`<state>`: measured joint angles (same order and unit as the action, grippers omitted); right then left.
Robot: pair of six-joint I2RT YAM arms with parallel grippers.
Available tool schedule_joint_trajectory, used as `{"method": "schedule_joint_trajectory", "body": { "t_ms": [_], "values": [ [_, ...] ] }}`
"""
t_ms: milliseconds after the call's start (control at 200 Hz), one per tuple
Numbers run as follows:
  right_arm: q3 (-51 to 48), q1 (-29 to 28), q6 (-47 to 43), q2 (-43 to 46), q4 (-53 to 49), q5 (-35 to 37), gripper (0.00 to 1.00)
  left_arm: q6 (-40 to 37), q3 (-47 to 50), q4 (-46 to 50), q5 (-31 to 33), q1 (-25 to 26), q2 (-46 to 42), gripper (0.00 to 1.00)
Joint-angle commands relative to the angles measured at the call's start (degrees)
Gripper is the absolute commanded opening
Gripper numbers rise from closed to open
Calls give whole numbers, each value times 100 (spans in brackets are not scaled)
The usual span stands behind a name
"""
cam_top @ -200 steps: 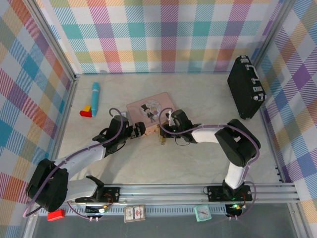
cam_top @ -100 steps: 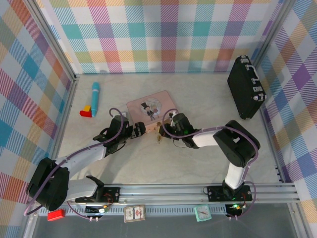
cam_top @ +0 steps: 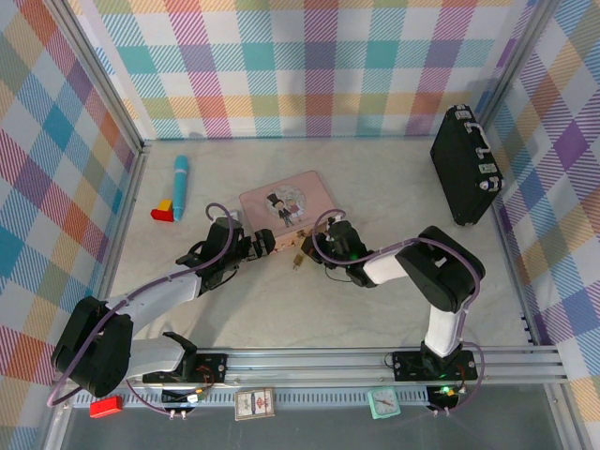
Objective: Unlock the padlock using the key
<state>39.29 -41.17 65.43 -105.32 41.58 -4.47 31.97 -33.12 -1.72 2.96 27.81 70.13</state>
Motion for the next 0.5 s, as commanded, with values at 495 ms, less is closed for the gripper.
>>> {"method": "schedule_joint_trajectory", "body": {
  "t_ms": [495],
  "values": [
    [-204, -135, 1574, -153, 494, 1215, 0, 73, 34, -120, -182, -102, 72, 100]
  ]
}}
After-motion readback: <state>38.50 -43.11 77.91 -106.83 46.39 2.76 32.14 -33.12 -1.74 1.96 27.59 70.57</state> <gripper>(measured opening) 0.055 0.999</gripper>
